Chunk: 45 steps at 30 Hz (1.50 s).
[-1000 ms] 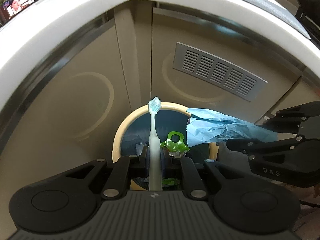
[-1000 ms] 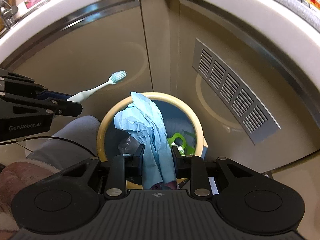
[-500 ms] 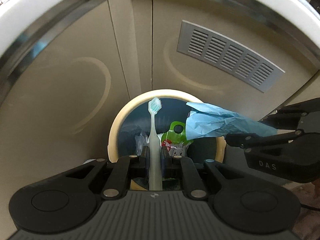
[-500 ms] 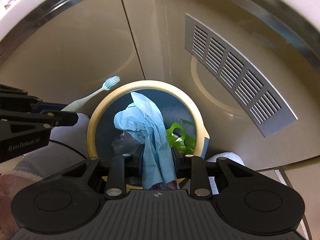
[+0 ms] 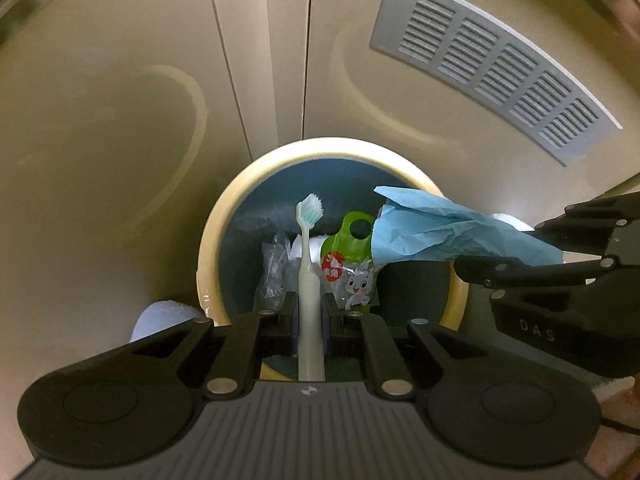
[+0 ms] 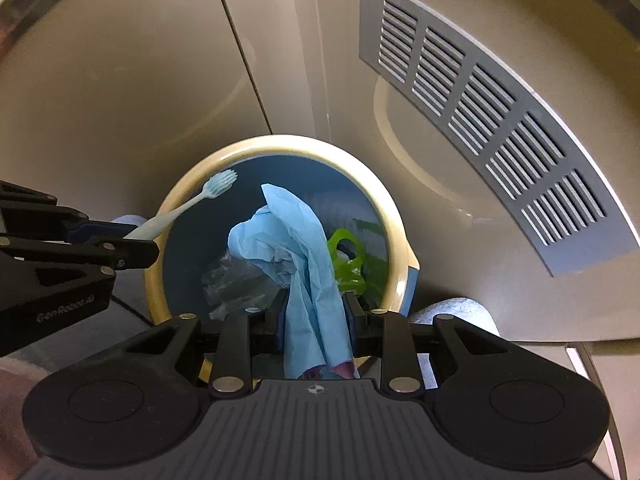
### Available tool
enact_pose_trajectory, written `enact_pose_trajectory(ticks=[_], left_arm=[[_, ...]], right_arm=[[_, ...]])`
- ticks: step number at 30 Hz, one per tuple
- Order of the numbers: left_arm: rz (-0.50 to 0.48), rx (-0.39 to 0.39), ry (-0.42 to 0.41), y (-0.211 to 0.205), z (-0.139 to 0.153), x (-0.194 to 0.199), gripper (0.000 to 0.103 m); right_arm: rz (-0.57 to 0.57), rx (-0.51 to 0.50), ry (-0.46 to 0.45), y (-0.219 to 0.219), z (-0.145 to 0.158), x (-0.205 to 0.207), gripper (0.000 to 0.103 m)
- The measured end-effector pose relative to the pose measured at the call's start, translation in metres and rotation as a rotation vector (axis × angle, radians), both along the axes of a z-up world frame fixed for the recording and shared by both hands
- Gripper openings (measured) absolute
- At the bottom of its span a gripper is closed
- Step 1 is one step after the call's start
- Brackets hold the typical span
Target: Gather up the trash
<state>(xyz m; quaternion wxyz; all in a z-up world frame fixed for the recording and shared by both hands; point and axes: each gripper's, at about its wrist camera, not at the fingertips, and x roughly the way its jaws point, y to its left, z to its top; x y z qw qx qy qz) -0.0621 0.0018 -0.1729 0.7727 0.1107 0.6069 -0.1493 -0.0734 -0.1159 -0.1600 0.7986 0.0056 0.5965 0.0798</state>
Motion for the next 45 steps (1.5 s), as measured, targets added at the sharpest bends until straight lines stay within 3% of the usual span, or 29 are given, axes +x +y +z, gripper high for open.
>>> enact_pose_trajectory(ticks=[14,17,18,19,20,21,22,24,30,40,45], left_arm=[[-0.002,0.037,0.116,-0.007,-0.040,0.024,0.012],[-0.019,0.047,0.129,-0.009,-0.045,0.028,0.013],[-0.026,0.048,0.127,-0.009,-0.046,0.029,0.022],[-0.027,0.055,0.127,-0.009,-0.046,0.029,0.052],[-0.022,0.070,0.121,-0.009,-0.047,0.030,0.066],[-0.015,0.099,0.095,-0.008,-0.046,0.029,0.087],[-0.016,0.110,0.068,-0.007,-0.044,0.027,0.097],[-0.017,0.115,0.045,-0.002,-0.042,0.023,0.103],[0.019,0.081,0.069,0.009,-0.027,0.010,0.103],[0.037,0.132,-0.073,0.014,0.025,-0.033,0.103],[0.020,0.120,-0.128,0.016,0.046,-0.053,0.103]], right_arm=[[0.019,-0.047,0.081,0.008,-0.034,0.021,0.030],[0.026,-0.058,0.091,0.010,-0.035,0.022,0.035],[0.024,-0.060,0.093,0.011,-0.036,0.023,0.036],[0.020,-0.060,0.095,0.011,-0.035,0.023,0.045],[0.013,-0.064,0.095,0.011,-0.035,0.023,0.051],[-0.002,-0.085,0.088,0.011,-0.034,0.023,0.059],[-0.015,-0.108,0.079,0.010,-0.033,0.022,0.063],[-0.023,-0.107,0.073,0.005,-0.030,0.020,0.071],[-0.028,-0.081,0.029,0.001,-0.011,0.004,0.085],[-0.038,-0.013,-0.069,-0.002,0.041,-0.029,0.091],[-0.029,-0.009,-0.192,0.001,0.069,-0.055,0.099]])
